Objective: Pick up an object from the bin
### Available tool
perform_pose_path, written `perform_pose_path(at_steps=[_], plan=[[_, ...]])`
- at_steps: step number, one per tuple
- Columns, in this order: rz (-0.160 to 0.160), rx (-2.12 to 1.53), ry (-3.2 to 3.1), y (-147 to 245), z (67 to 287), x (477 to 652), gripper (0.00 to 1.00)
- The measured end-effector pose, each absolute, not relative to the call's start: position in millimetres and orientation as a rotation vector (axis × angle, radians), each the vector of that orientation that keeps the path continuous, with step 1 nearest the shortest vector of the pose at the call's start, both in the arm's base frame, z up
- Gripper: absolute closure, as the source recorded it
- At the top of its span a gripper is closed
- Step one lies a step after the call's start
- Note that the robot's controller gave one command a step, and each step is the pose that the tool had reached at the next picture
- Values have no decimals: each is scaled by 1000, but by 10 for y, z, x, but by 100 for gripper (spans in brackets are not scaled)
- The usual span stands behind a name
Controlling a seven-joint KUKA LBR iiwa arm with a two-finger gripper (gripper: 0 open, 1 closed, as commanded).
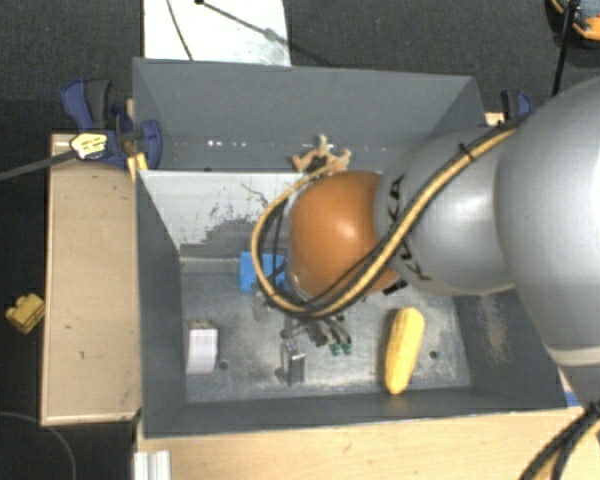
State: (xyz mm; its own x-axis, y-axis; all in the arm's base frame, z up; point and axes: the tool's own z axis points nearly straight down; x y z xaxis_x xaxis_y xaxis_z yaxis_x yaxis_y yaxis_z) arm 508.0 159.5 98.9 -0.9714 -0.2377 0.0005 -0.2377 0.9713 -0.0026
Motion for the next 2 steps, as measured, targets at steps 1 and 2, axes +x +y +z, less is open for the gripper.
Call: perform_pose_path(at_steps=[1,2], plan=[[-3,459,-3108,1470,938,5066,0],[0,491,-3104,1406,892,4880,0]])
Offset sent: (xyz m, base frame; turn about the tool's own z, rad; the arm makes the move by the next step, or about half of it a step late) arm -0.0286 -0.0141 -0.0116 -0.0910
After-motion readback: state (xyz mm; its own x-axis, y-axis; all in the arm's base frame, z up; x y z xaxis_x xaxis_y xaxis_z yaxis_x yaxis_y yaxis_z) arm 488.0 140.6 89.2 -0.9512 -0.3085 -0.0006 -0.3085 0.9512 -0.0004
